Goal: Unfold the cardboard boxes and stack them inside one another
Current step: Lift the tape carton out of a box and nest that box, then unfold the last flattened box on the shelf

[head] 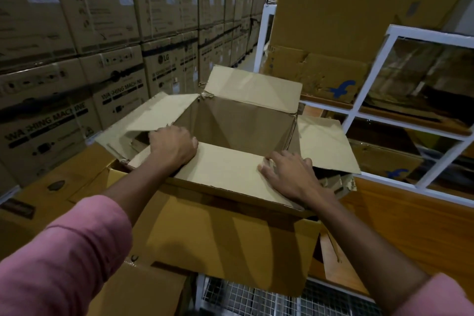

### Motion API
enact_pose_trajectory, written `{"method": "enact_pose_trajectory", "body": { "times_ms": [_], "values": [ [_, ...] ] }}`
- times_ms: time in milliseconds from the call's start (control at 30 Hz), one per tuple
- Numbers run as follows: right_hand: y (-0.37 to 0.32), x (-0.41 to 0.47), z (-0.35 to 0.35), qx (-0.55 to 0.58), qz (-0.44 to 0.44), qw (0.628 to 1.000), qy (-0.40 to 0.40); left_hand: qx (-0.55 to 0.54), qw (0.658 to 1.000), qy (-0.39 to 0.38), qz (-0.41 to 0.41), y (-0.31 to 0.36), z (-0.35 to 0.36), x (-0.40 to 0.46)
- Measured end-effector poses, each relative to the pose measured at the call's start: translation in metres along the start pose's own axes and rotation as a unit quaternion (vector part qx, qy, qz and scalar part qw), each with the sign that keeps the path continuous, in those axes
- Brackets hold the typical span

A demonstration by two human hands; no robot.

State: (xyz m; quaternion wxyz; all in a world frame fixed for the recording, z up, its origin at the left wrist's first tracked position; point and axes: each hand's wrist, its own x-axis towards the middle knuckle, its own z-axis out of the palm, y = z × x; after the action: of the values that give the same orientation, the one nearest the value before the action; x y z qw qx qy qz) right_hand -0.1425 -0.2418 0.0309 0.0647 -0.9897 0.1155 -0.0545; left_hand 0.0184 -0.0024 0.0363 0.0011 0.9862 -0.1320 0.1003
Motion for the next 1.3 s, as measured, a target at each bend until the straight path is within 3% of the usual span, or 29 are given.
{"method": "enact_pose_trajectory", "body": {
  "times_ms": [133,300,433,567,1000,1300],
  "values": [
    [0.007,-0.001,0.001,0.025,0.004,0.999,0.035,-0.040,0.997,-0.021,0.055,0.051,-0.012,-0.022],
    [0.031,-0.015,-0.009,0.050,0.021,0.987,0.153,-0.170,0.955,0.066,0.233,0.147,-0.023,-0.063],
    [0.089,-0.043,-0.024,0.033,0.072,0.960,0.268,-0.221,0.922,0.128,0.291,0.228,-0.031,-0.092],
    [0.166,-0.086,-0.035,0.010,0.115,0.939,0.324,-0.252,0.897,0.153,0.329,0.316,-0.032,-0.119],
    [0.468,-0.270,-0.005,0.030,0.300,0.934,0.192,-0.175,0.886,0.030,0.428,0.599,0.011,-0.225],
    [0.596,-0.328,0.004,0.049,0.369,0.914,0.161,-0.168,0.864,-0.016,0.475,0.727,0.028,-0.275]
  ]
}}
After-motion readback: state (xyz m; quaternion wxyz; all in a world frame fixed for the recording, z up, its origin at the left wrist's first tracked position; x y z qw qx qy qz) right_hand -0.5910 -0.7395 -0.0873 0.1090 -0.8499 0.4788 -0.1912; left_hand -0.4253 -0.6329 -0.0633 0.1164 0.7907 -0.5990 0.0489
